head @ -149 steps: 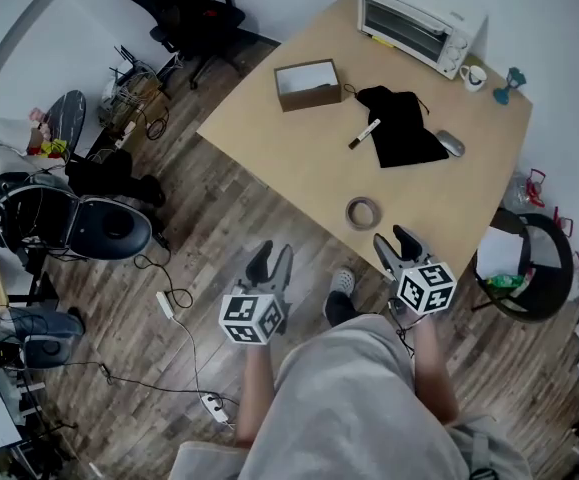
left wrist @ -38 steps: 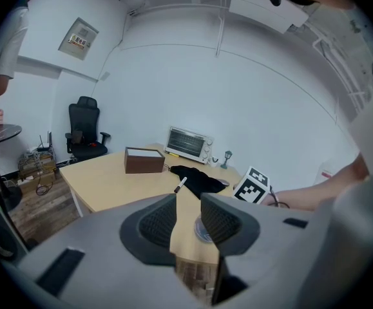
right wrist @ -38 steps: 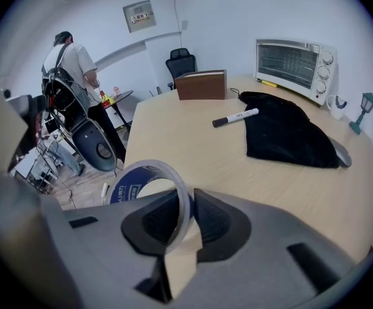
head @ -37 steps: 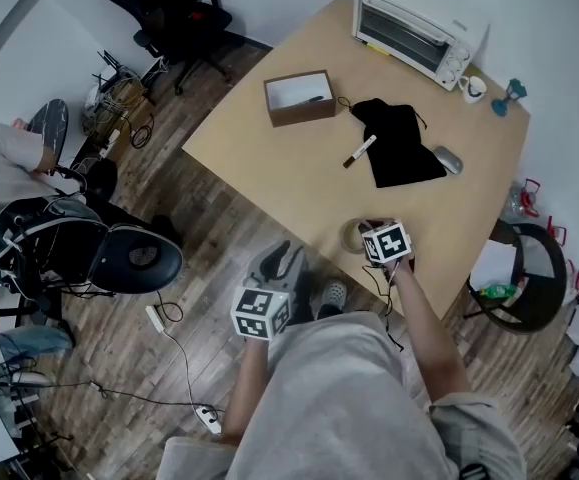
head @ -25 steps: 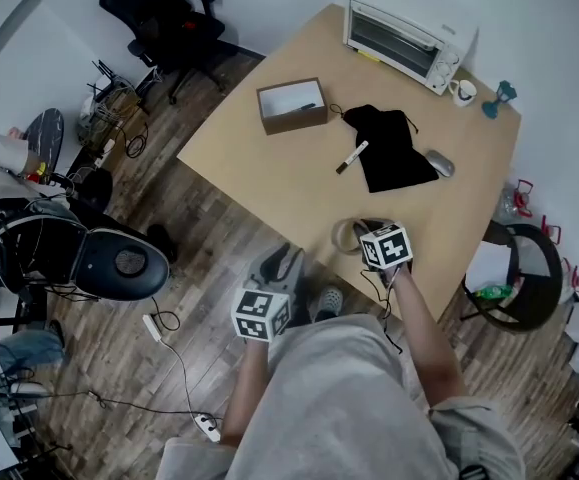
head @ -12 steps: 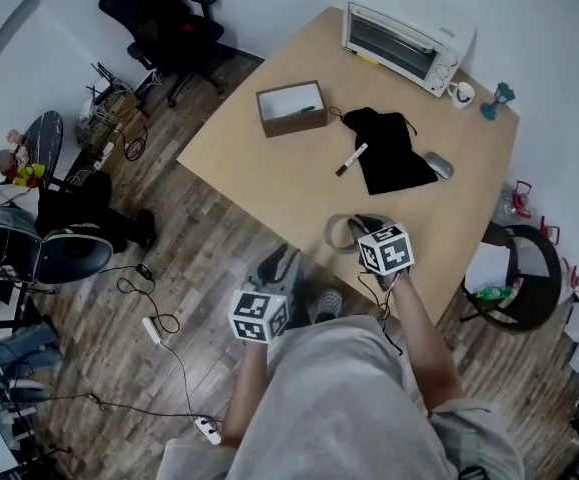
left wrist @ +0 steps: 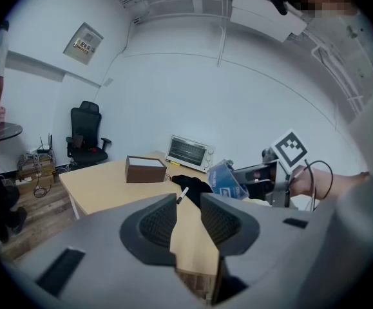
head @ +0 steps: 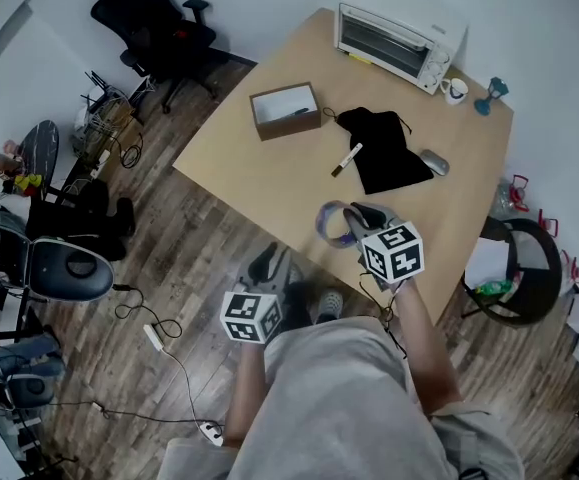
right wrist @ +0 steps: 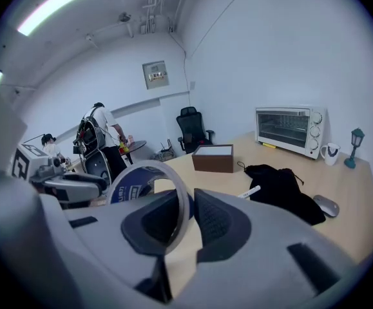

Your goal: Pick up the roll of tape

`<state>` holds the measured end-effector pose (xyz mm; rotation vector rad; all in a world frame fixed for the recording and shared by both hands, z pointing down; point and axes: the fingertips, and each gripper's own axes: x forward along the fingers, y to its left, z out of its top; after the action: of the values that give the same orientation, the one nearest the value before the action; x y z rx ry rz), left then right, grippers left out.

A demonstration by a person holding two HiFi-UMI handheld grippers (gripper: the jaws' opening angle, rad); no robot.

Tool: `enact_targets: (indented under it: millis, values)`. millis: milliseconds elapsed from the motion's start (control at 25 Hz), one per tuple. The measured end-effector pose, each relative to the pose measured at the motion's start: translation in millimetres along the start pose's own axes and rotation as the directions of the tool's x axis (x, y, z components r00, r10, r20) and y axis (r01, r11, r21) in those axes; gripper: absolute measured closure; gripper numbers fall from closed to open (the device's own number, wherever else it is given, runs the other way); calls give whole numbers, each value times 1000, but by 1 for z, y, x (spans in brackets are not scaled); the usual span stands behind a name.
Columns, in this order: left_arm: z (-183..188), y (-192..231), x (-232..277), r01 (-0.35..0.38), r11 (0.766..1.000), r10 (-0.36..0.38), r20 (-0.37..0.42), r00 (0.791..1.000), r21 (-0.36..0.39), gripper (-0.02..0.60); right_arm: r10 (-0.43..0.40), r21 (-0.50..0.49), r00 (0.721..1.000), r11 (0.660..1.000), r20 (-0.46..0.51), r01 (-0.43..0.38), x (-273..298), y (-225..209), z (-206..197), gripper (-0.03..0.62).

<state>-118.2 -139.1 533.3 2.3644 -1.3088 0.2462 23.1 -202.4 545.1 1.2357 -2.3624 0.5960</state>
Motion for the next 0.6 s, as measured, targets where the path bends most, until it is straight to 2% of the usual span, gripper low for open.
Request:
enact_targets:
  millis: [280, 600]
  values:
    - [6, 0, 2, -12, 1000, 12, 18, 1000, 5, 514, -24, 39, 994, 999, 108, 20, -31, 1, 22, 528]
    - [20, -4, 2, -14, 1000, 13, 50, 999, 19, 548, -71, 102, 982, 993, 173, 54, -50, 0, 21, 525]
